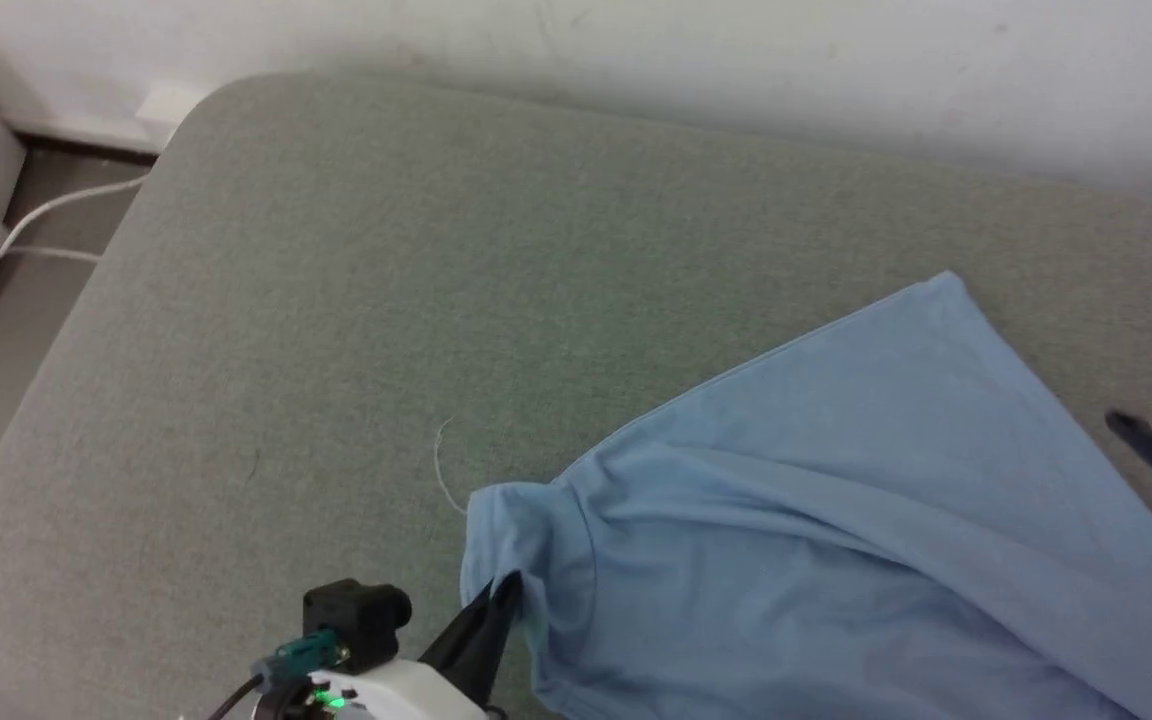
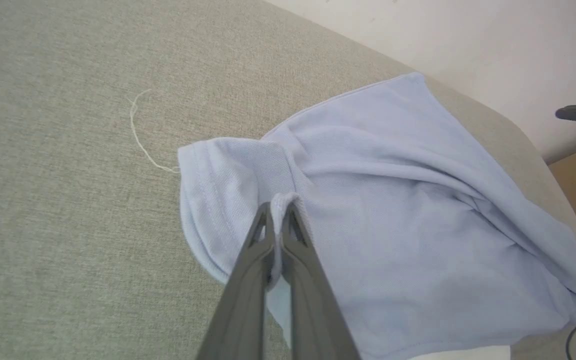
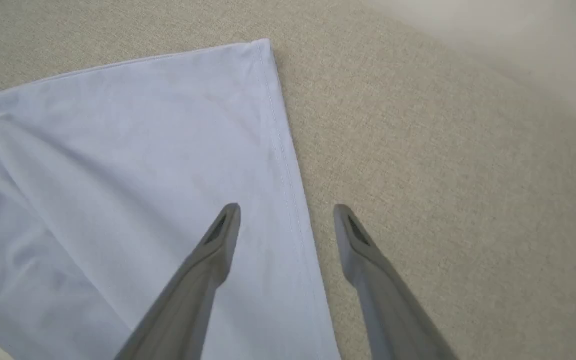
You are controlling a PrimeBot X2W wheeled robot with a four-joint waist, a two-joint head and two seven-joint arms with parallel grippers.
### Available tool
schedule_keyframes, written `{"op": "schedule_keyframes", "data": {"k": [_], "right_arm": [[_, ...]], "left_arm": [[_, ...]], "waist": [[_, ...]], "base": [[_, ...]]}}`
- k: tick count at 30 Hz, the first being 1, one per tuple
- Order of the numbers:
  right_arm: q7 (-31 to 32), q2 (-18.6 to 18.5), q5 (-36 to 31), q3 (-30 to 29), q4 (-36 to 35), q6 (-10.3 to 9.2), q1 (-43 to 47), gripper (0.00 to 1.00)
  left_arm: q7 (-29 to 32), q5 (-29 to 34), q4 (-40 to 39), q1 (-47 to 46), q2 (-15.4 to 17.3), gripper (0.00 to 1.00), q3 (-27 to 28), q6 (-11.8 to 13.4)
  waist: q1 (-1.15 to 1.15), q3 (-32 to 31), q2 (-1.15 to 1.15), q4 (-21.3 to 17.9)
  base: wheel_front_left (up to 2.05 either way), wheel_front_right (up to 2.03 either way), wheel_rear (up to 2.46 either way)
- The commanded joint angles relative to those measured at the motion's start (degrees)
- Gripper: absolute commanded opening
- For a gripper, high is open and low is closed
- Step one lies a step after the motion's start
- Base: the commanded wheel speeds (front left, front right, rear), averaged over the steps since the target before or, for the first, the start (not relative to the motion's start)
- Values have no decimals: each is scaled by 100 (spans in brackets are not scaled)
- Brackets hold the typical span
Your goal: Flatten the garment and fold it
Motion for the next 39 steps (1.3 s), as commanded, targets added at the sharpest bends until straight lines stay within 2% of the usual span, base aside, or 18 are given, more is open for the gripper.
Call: {"op": "schedule_keyframes", "data": {"k": [1, 8, 13, 19, 27, 28, 29, 34, 39], "right_arm": [[19, -11, -34, 88, 60, -5, -192, 100], [171, -68, -292, 922, 994, -5, -1761, 100], [114, -209, -489, 1434, 1773, -5, -2480, 100], [-42, -320, -522, 1779, 2557, -5, -2868, 100], [-179, -546, -304, 2415, 3047, -5, -2776, 100], [-148, -600, -251, 2545, 3044, -5, -2734, 34], [-136, -660, -188, 2657, 3032, -5, -2701, 0], [-415, -864, 22, 2904, 3040, -5, -2728, 0], [-1196, -806, 87, 2930, 3067, -5, -3008, 0]], "left_arm": [[-6, 49, -25, -91, -44, 0, -20, -28], [-14, 206, -49, -388, -297, 0, -159, -67], [-34, 273, -38, -511, -467, 0, -267, -106], [-59, 300, -6, -561, -589, 0, -342, -125], [-90, 287, 48, -560, -659, 0, -393, -155], [-94, 281, 55, -558, -661, 0, -391, -159], [-100, 275, 64, -558, -662, 0, -388, -164], [-113, 251, 128, -573, -638, 0, -349, -168], [-123, 283, 112, -636, -519, 0, -261, -149]], "waist": [[-1, 476, 0, 455], [-1, 1026, 0, 946], [-1, 1253, 0, 1215], [-1, 1396, 0, 1422], [-1, 1459, 0, 1522], [-1, 1463, 0, 1521], [-1, 1467, 0, 1518], [-1, 1387, 0, 1435], [-1, 1125, 0, 1195]], "base": [[0, 0, 0], [0, 0, 0], [0, 0, 0], [0, 0, 0], [0, 0, 0], [0, 0, 0], [0, 0, 0], [0, 0, 0], [0, 0, 0]]}}
